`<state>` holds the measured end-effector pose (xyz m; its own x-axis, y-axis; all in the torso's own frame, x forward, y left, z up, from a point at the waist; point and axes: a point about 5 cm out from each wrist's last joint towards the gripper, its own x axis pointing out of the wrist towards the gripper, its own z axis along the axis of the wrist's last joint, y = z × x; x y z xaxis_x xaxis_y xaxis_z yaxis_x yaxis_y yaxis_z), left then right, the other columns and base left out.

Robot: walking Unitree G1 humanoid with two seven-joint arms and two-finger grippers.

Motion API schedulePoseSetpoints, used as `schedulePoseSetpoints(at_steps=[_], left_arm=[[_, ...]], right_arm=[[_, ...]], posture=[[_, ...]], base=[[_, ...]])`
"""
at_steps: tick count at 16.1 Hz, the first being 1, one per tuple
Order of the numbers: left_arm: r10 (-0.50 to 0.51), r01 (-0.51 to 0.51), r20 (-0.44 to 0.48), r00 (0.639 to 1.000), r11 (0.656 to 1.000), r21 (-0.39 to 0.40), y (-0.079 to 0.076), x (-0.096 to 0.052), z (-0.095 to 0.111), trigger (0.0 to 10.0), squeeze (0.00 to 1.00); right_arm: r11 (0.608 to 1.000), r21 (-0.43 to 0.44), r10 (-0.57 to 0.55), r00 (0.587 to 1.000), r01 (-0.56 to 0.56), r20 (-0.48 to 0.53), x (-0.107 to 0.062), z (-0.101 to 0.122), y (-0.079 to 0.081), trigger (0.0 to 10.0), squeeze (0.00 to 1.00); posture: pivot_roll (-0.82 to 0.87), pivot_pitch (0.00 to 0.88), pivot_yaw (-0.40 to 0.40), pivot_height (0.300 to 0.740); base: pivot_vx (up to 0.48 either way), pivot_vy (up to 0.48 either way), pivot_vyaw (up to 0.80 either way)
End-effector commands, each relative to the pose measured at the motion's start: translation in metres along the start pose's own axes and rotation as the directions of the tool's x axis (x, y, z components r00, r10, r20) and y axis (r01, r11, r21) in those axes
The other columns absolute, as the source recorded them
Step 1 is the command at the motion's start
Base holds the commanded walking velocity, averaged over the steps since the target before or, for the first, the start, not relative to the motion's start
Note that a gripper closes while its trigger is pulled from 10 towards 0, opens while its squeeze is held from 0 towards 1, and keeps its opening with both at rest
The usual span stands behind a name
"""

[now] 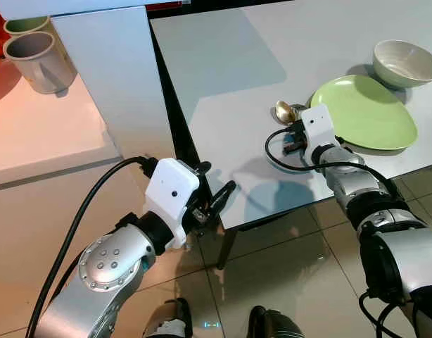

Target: Setting the table

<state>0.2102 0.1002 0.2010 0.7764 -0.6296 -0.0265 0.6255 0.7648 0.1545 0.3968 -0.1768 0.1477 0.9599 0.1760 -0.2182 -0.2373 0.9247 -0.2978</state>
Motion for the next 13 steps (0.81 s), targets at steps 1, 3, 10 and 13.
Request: schedulePoseSetpoints(at_steps=[1,3,10,13], left_arm=[[-0.025,0.025,0.0,1.0,1.0,0.004,-0.0031,-0.0008,0.0016,10.0,0.0],[-0.027,0.027,0.001,1.0,1.0,0.007,-0.0018,0.0002,0.0023,10.0,0.0],[-0.033,0.033,0.01,0.999,0.999,0.016,0.0022,0.0042,0.0048,10.0,0.0],[-0.042,0.041,0.017,0.999,0.999,0.019,0.0019,0.0069,0.0058,10.0,0.0]], right_arm=[[1.0,0.01,-0.014,0.999,0.014,-0.03,-0.0014,-0.0053,-0.004,10.0,1.0],[1.0,0.013,-0.016,0.999,0.017,-0.03,-0.0013,-0.0048,-0.0046,10.0,1.0],[0.999,0.028,-0.021,1.0,0.021,-0.013,-0.0004,0.001,-0.0068,10.0,1.0],[0.998,0.055,-0.007,1.0,0.007,0.006,0.0,0.0047,-0.0075,10.0,1.0]], posture=[[0.2,0.227,-0.003,0.74],[0.2,0.222,-0.002,0.74],[0.2,0.196,0.0,0.74],[0.2,0.185,0.004,0.74]], base=[[0.0,0.0,0.0],[0.0,0.0,0.0],[0.0,0.0,0.0],[0.0,0.0,0.0]])
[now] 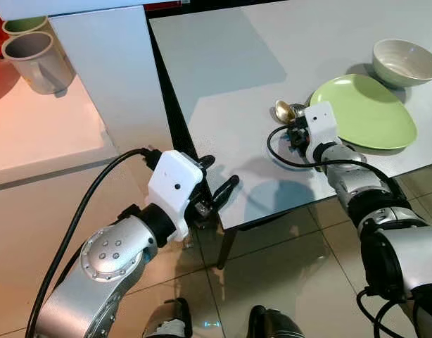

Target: Setting the table

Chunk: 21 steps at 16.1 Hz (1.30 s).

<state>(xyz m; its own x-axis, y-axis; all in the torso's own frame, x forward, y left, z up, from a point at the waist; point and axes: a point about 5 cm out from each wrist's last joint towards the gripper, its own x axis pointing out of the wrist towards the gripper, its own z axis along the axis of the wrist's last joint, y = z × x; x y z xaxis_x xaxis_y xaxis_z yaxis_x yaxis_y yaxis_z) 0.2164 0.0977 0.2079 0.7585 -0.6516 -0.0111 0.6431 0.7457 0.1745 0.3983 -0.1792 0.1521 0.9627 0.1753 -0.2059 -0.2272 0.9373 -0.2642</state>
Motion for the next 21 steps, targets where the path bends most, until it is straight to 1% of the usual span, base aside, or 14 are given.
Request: schedulePoseSetpoints(at_steps=[1,6,8,10,14,16,17,18,19,20,21], left_arm=[[-0.02,0.02,-0.001,1.0,1.0,-0.003,-0.002,0.001,-0.001,10.0,0.0],[-0.034,0.034,0.002,0.999,0.999,0.001,0.0,0.003,-0.001,10.0,0.0],[-0.036,0.036,0.006,0.999,0.999,0.004,0.001,0.005,0.0,10.0,0.0],[-0.035,0.035,0.009,0.999,0.999,0.006,0.003,0.007,0.0,10.0,0.0],[-0.008,0.008,0.03,1.0,1.0,-0.001,0.011,0.013,0.0,10.0,0.0],[0.11,-0.109,0.021,0.994,0.993,-0.032,0.024,0.015,-0.005,10.0,0.0],[0.129,-0.129,0.015,0.991,0.991,-0.031,0.026,0.015,-0.007,10.0,0.0],[0.17,-0.169,0.001,0.986,0.985,-0.019,0.031,0.013,-0.01,10.0,0.0],[0.229,-0.229,-0.01,0.973,0.973,-0.014,0.037,0.009,-0.014,10.0,0.0],[0.282,-0.282,-0.019,0.959,0.959,-0.012,0.042,0.002,-0.017,10.0,0.0],[0.296,-0.296,-0.022,0.955,0.955,-0.009,0.043,0.0,-0.018,10.0,0.0]], right_arm=[[1.0,0.022,0.0,1.0,0.0,-0.003,0.0,0.002,-0.004,10.0,1.0],[0.999,0.041,-0.005,1.0,0.004,0.006,0.0,0.003,-0.004,10.0,1.0],[0.998,0.053,-0.02,1.0,0.019,0.019,0.001,0.007,-0.005,10.0,1.0],[0.994,0.105,-0.033,0.998,0.027,0.052,0.001,0.014,-0.008,10.0,0.0],[0.986,0.164,-0.029,0.991,0.007,0.132,0.002,0.032,-0.014,10.0,0.0],[0.987,0.163,-0.027,0.98,-0.005,0.199,0.0,0.045,-0.019,10.0,0.0],[0.988,0.152,-0.026,0.979,-0.005,0.204,0.0,0.045,-0.019,10.0,0.0],[0.993,0.115,-0.012,0.976,-0.014,0.219,-0.002,0.045,-0.019,10.0,0.0],[0.996,0.087,0.006,0.968,-0.028,0.251,-0.005,0.045,-0.019,10.0,0.0],[0.991,0.11,0.034,0.95,-0.072,0.312,-0.017,0.044,-0.013,10.0,0.0],[0.989,0.119,0.042,0.944,-0.085,0.328,-0.023,0.043,-0.01,10.0,0.0]], posture=[[0.2,0.18,0.004,0.74],[0.2,0.164,0.009,0.74],[0.21,0.156,0.01,0.74],[0.21,0.139,0.011,0.74],[0.19,0.089,0.003,0.74],[0.16,0.056,-0.01,0.74],[0.16,0.053,-0.011,0.74],[0.14,0.044,-0.017,0.74],[0.13,0.035,-0.024,0.74],[0.12,0.029,-0.028,0.74],[0.11,0.026,-0.028,0.74]], base=[[0.0,0.0,0.0],[0.0,0.0,0.0],[0.0,0.0,0.0],[0.0,0.0,0.0],[0.0,0.0,0.0],[0.0,0.0,0.0],[0.0,0.0,0.0],[0.0,0.0,0.0],[0.0,0.0,0.0],[0.0,0.0,0.0],[0.0,0.0,0.0]])
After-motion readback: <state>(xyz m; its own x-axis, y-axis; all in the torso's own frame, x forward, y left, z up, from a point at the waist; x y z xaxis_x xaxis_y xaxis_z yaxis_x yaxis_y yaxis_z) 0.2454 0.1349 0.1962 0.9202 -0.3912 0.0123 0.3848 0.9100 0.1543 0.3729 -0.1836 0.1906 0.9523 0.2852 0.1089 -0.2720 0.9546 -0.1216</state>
